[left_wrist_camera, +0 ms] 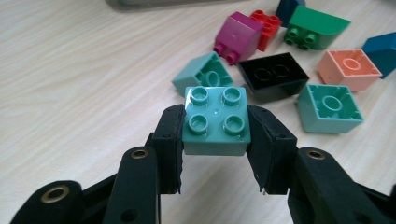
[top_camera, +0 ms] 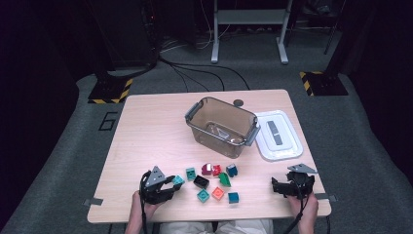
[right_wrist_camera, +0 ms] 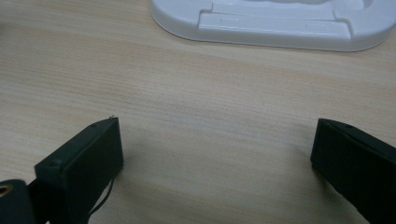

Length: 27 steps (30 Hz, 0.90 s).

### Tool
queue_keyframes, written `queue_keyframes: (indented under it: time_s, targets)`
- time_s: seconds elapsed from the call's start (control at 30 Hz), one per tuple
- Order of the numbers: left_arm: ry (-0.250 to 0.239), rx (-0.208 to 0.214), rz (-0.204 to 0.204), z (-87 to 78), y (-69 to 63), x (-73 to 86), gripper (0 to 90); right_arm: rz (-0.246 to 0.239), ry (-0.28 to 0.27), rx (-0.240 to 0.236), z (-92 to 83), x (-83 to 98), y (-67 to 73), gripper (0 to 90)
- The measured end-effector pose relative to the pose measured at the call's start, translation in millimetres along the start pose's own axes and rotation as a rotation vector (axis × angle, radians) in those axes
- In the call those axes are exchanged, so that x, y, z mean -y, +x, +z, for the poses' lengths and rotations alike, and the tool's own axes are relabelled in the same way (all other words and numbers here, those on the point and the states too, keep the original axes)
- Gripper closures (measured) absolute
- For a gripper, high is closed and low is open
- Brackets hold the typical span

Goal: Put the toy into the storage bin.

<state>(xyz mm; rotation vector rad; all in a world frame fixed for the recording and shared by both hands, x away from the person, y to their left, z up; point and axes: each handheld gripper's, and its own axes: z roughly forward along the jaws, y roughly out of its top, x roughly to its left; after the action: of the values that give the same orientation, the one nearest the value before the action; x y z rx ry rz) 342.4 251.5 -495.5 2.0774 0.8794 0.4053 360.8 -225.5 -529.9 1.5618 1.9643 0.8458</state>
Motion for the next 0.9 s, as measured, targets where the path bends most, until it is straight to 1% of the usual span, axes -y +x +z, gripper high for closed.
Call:
queue_keyframes:
  time_s: [0.2, 0.33, 0.37, 0.4, 0.47, 0.6, 0.77, 0.9]
  targets:
    - [-0.017, -0.012, -0.011, -2.0, 13.5, -7.8, 58.7, 0.001, 0.0, 0.001, 0.1, -0.1, 0.1, 1.6]
    - [-0.011, -0.01, -0.026, -0.4, 23.0, -11.0, 58.7, 0.001, 0.001, 0.004, 0.1, 0.0, 0.0, 1.5]
    - [-0.01, -0.012, -0.021, -0.2, 24.7, -11.9, 58.7, 0.006, 0.001, 0.007, 0.1, -0.1, 0.2, 1.5]
    - [-0.006, -0.009, -0.025, 0.0, 25.8, -12.8, 58.7, 0.009, 0.0, 0.009, 0.2, -0.1, 0.1, 1.5]
    - [-0.007, -0.019, -0.021, 0.7, 28.8, -15.4, 58.7, 0.018, 0.004, 0.014, -0.2, -0.2, 0.1, 1.6]
    - [-0.011, -0.032, -0.016, 2.7, 34.2, -20.4, 58.7, 0.019, 0.004, 0.014, -0.2, -0.2, 0.1, 1.7]
    - [-0.007, -0.028, -0.025, 7.3, 39.9, -26.6, 58.7, 0.019, 0.003, 0.014, -0.1, -0.2, 0.1, 1.7]
    - [-0.013, -0.031, -0.015, 8.1, 42.9, -33.5, 58.7, 0.019, 0.004, 0.014, -0.1, -0.2, 0.1, 1.6]
